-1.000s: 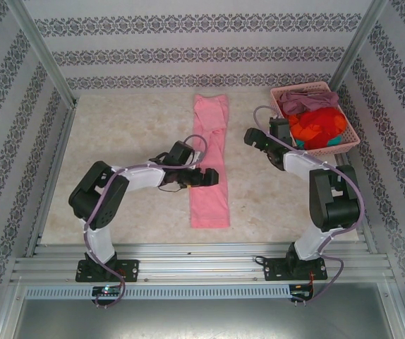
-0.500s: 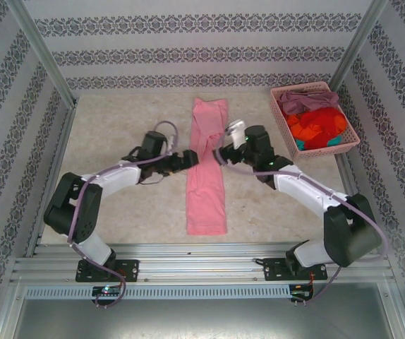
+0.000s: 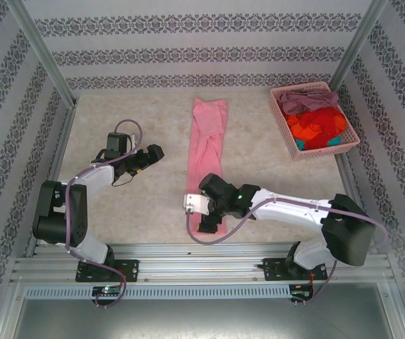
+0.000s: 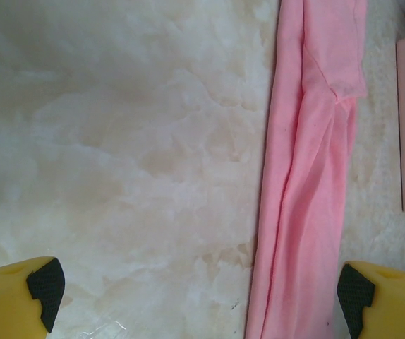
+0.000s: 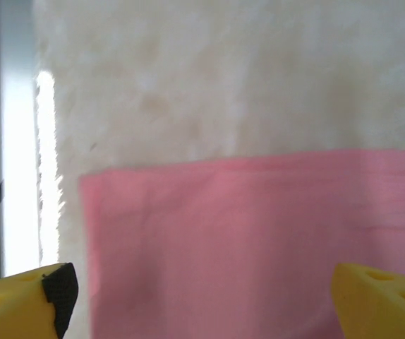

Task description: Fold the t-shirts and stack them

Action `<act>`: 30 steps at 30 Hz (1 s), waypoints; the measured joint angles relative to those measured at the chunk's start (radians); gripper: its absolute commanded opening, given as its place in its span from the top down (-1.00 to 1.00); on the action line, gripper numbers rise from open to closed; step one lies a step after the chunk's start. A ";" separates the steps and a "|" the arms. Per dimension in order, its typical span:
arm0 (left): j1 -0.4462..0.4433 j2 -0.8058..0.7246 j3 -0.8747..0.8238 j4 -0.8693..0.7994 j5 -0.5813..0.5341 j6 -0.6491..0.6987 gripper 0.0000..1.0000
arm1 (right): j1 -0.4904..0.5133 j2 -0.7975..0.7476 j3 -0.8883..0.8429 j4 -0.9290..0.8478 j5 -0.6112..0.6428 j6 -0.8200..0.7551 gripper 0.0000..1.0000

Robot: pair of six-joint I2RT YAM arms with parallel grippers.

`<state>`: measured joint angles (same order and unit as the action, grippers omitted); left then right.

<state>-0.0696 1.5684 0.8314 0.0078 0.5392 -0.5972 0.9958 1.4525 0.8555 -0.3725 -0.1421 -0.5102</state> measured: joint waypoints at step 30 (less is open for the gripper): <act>0.000 0.000 -0.010 0.000 0.000 0.040 -1.00 | 0.037 0.211 0.063 -0.129 0.037 -0.070 1.00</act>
<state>-0.0696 1.5684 0.8215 0.0074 0.5388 -0.5568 1.0325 1.6634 0.9188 -0.5011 -0.1055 -0.5804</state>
